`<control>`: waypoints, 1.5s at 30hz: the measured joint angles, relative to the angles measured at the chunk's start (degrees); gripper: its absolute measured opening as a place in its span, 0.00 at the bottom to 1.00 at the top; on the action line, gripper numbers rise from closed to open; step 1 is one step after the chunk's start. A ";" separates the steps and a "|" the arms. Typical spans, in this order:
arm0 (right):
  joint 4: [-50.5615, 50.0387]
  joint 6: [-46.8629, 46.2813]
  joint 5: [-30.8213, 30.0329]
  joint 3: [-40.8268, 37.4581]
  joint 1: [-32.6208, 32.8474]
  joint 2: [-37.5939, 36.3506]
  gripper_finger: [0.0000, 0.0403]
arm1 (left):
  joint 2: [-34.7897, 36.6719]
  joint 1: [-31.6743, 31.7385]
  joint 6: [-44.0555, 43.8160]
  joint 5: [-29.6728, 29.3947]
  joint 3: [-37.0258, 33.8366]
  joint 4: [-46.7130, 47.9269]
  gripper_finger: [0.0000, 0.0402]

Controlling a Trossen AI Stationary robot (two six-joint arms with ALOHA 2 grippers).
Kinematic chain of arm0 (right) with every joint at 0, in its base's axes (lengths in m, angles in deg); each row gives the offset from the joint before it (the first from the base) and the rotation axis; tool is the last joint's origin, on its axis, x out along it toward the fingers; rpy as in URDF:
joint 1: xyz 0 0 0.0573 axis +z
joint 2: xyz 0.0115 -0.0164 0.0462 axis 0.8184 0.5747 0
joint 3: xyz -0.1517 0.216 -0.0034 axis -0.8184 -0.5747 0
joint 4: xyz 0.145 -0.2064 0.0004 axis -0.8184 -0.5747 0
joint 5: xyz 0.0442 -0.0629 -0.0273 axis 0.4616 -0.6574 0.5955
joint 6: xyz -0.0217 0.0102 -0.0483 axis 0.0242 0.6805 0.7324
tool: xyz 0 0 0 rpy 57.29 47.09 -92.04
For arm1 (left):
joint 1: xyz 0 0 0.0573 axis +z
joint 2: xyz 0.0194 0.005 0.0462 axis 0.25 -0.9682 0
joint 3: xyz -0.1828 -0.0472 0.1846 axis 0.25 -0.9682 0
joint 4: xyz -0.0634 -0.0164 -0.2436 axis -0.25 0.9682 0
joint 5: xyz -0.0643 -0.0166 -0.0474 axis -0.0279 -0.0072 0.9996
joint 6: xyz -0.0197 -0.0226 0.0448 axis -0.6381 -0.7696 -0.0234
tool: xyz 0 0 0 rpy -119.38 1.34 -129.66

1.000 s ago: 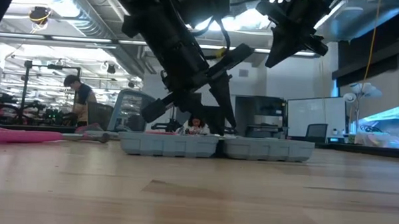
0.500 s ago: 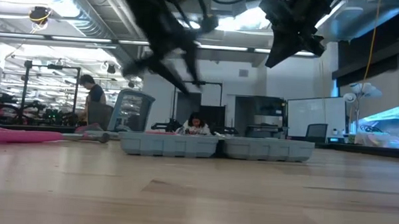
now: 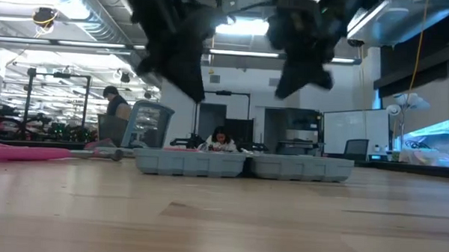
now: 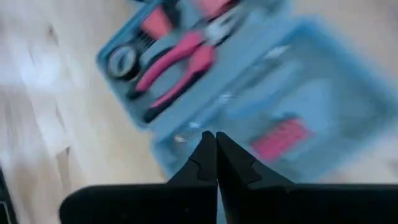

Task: Prefit tool cases
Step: Put the transparent flat screwdriver into the gray prefit tool case

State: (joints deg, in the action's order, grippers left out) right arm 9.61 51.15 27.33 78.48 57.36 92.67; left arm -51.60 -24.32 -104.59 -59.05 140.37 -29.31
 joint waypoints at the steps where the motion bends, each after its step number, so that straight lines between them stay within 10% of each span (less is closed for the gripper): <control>1: 2.89 0.50 2.11 0.00 0.48 2.35 0.00 | -1.25 -0.85 -0.09 0.36 -0.83 -2.01 0.02; 12: 10.56 -1.83 1.44 0.00 -2.36 13.50 0.00 | -6.02 -3.98 -9.09 -0.26 -10.00 -9.20 0.00; 45: 2.59 1.00 1.52 1.19 -4.72 13.46 0.00 | -5.98 -3.70 -7.12 -1.33 -12.10 -13.18 0.00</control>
State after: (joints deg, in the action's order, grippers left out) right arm 12.20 52.15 28.85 79.67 52.64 106.13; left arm -57.58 -28.02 -111.70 -60.38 128.27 -42.49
